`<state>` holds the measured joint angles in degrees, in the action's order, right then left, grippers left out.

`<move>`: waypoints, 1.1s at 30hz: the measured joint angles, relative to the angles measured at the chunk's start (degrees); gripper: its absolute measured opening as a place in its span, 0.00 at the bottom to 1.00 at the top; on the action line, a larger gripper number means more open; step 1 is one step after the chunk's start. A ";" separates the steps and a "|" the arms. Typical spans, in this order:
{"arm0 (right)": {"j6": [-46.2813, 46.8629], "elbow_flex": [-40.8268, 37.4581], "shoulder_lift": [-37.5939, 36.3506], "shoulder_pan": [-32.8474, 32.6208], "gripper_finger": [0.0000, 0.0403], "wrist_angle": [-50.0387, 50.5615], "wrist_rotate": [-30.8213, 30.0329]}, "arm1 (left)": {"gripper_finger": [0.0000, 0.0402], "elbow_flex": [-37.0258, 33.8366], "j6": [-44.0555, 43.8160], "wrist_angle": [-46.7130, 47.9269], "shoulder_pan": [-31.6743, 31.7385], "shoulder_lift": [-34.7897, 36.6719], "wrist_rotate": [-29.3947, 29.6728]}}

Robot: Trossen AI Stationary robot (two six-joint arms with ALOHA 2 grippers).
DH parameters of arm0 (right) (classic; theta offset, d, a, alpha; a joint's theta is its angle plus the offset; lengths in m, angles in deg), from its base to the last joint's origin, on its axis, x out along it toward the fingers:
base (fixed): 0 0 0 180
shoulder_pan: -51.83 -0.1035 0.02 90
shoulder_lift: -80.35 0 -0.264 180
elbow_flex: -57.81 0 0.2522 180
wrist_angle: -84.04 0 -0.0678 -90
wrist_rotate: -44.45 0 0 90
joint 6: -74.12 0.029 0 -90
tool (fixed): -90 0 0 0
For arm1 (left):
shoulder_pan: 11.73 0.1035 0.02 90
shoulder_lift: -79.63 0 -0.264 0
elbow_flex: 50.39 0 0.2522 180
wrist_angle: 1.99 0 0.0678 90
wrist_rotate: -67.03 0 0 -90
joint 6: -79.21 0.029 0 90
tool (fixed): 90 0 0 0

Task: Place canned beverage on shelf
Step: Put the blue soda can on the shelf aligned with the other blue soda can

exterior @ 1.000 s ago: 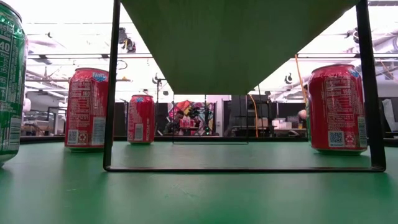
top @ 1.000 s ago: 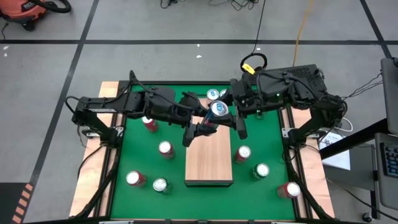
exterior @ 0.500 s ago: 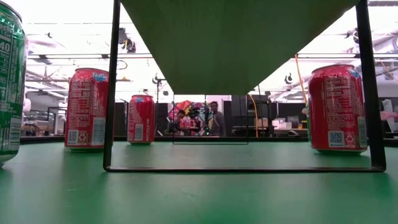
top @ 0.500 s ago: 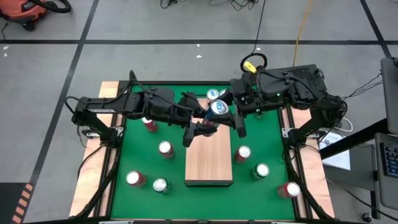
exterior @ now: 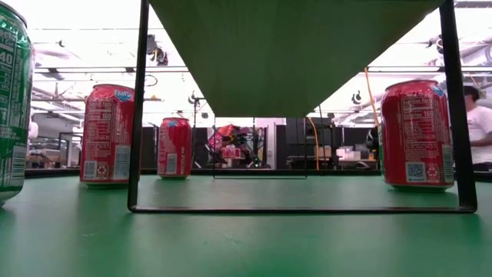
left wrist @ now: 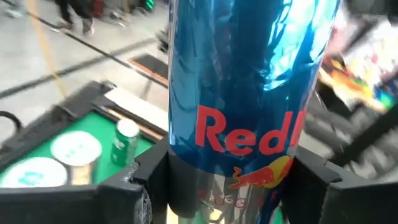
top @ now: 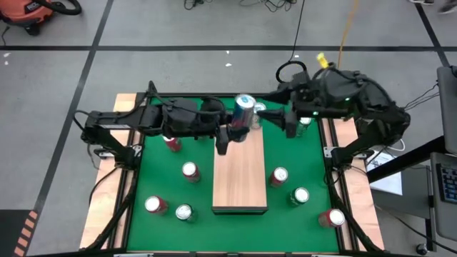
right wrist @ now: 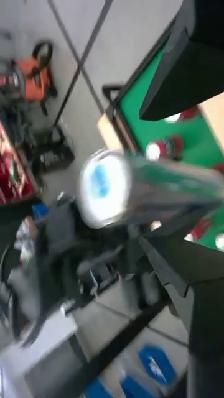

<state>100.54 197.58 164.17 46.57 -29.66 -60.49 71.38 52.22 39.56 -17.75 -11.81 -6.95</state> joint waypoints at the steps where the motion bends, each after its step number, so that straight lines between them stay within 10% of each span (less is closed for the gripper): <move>1: 0.22 0.00 -0.19 -0.30 0.76 1.44 -0.67 | 0.54 0.00 -0.80 -0.12 0.00 0.35 1.56; 13: -1.72 -0.07 5.34 -1.20 0.76 3.87 -4.65 | 0.54 0.00 -0.82 -8.71 0.02 0.77 18.13; 33: -5.36 -0.15 10.00 -0.71 0.76 -3.32 -4.28 | 0.54 0.09 -1.23 -14.28 -0.13 0.79 18.83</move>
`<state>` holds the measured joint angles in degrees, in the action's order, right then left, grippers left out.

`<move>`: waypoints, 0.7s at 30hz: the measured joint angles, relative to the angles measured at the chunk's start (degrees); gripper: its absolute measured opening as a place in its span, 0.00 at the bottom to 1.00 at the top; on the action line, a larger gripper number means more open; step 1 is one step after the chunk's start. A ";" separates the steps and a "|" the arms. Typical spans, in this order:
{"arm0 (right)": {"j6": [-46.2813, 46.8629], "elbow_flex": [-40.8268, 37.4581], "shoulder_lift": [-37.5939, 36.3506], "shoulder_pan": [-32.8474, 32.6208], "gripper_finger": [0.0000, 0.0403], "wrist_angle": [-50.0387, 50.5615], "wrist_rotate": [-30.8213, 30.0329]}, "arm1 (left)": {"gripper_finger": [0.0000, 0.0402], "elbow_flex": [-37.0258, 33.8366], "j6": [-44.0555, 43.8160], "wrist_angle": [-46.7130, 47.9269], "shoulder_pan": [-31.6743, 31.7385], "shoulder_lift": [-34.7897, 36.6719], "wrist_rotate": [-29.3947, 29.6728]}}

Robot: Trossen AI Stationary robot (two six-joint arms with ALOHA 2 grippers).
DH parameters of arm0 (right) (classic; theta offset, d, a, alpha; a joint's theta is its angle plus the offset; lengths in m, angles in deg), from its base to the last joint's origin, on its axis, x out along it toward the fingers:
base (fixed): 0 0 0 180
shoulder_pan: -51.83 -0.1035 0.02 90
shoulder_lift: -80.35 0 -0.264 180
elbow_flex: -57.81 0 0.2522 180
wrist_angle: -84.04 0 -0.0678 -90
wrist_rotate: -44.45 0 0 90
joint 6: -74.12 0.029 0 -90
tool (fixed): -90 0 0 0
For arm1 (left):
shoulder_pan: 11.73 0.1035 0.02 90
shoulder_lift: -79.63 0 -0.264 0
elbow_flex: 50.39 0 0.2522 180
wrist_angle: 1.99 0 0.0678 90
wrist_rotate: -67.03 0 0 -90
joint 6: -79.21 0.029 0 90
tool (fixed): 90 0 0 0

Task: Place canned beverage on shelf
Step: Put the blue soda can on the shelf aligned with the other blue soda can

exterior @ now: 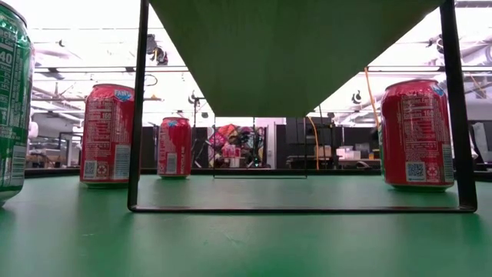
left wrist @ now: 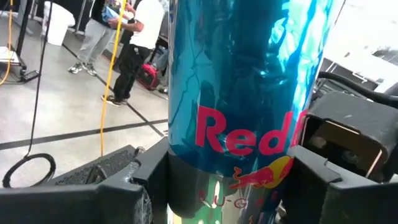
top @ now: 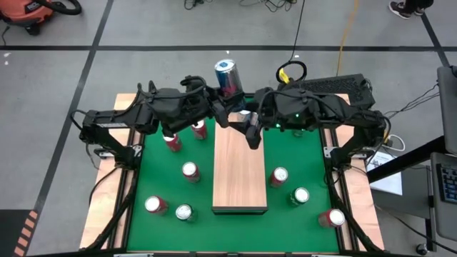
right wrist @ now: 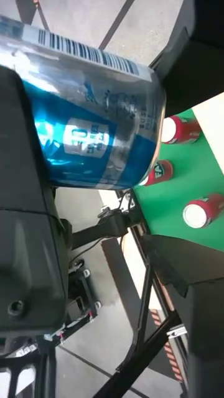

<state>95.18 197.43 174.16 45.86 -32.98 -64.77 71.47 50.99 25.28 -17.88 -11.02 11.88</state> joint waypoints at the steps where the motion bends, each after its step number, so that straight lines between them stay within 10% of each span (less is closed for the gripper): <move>1: -0.26 -0.01 -0.04 -0.01 0.76 -0.03 0.02 | 0.54 0.00 -0.01 -0.05 -0.29 0.00 0.14; 21: 2.73 0.04 -0.58 0.08 0.76 2.24 -1.94 | 0.54 -0.11 0.99 -0.83 -2.53 -0.48 4.26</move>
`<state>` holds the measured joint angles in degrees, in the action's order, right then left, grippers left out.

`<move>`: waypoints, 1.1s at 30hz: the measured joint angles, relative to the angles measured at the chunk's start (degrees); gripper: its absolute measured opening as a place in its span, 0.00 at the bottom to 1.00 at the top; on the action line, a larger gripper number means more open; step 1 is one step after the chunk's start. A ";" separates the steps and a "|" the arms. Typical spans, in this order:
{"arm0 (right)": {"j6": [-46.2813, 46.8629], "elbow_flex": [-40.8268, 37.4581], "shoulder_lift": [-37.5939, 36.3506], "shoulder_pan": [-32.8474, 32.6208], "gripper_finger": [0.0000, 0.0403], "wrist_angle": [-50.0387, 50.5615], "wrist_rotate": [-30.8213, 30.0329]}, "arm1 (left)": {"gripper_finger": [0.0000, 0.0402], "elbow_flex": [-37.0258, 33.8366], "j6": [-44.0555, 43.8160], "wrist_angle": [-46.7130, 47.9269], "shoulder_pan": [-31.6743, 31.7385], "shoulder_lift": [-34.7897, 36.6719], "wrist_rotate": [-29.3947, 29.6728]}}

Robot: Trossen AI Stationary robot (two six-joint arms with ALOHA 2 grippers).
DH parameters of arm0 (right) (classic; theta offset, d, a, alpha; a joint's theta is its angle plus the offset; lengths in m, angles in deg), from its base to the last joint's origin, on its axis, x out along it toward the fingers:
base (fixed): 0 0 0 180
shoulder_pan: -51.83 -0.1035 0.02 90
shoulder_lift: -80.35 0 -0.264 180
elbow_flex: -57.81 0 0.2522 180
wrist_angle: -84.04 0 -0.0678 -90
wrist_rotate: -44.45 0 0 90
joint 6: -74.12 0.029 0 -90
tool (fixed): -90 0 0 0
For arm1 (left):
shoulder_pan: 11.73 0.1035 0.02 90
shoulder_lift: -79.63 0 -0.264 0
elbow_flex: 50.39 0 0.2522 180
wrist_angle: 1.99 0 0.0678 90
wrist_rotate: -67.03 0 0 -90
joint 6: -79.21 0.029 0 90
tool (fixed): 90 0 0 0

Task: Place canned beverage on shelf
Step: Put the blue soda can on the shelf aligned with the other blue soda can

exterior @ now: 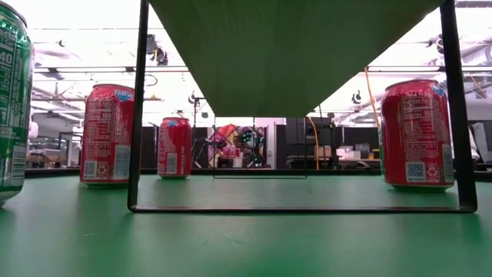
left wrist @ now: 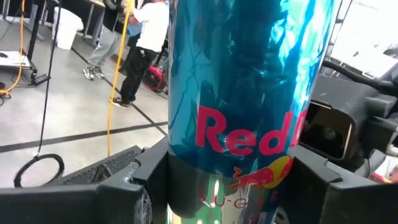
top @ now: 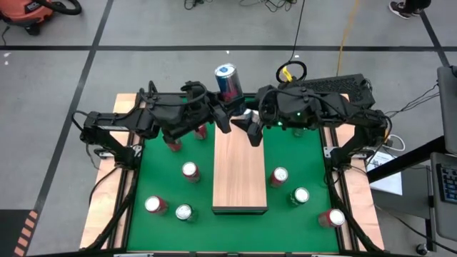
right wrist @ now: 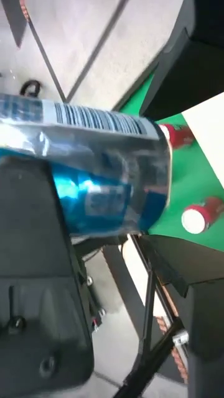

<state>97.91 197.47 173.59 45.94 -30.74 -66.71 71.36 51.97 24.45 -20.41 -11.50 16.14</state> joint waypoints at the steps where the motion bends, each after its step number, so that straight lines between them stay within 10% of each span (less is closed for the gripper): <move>1: -0.58 0.00 0.00 0.00 0.76 0.02 -0.32 | 0.54 0.00 -0.61 0.01 -0.07 0.00 0.02; 33: -9.61 0.04 -0.72 1.01 0.58 -4.26 2.24 | 0.62 0.04 -0.56 -1.25 -0.88 -1.40 0.69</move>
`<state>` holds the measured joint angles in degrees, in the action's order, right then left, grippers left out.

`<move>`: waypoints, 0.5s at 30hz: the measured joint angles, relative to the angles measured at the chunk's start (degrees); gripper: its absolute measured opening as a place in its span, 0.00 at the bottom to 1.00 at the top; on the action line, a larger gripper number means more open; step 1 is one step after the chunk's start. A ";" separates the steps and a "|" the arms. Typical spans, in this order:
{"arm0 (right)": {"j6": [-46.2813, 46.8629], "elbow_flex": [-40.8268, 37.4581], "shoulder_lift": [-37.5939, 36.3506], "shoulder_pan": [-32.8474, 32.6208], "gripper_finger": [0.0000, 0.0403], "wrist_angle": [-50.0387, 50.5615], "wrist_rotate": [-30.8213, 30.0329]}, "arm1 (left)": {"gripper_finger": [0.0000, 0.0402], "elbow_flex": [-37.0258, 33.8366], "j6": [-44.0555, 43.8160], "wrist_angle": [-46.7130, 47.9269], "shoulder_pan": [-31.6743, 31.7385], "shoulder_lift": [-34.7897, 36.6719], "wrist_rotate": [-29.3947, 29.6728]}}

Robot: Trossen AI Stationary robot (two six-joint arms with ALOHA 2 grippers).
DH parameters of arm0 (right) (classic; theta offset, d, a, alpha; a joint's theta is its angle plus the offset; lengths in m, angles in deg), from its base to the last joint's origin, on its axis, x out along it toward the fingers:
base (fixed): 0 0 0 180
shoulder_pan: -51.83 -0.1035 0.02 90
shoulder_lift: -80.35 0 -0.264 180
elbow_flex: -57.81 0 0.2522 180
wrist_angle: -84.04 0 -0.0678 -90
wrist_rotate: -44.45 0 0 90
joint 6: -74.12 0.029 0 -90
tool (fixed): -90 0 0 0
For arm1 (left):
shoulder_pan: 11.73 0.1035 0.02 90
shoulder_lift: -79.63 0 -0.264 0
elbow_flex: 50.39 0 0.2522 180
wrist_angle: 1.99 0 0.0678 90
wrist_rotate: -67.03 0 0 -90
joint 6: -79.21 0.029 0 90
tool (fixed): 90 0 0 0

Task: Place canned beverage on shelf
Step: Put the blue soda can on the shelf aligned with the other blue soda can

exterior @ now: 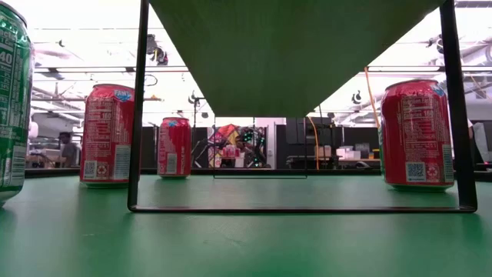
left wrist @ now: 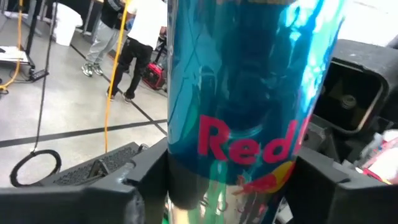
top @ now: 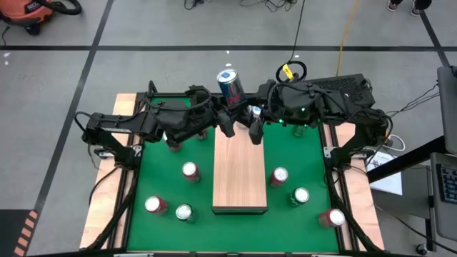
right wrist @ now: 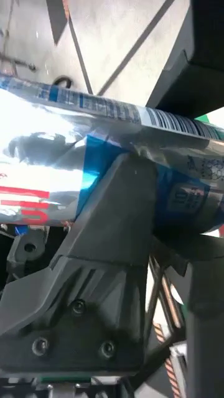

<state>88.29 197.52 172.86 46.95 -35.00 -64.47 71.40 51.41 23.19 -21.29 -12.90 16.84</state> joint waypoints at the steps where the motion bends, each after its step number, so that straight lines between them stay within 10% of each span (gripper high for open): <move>1: -0.05 0.00 -0.22 0.12 0.59 0.08 1.09 | 0.66 0.00 0.58 -0.32 0.00 0.01 -0.39; 15: 0.37 -0.04 -7.43 1.25 0.58 5.32 14.85 | 0.86 0.09 4.58 -0.76 3.12 4.76 -18.95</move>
<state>88.67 197.47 165.43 48.20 -29.68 -49.62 71.49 55.99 22.43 -18.17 -8.14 -2.11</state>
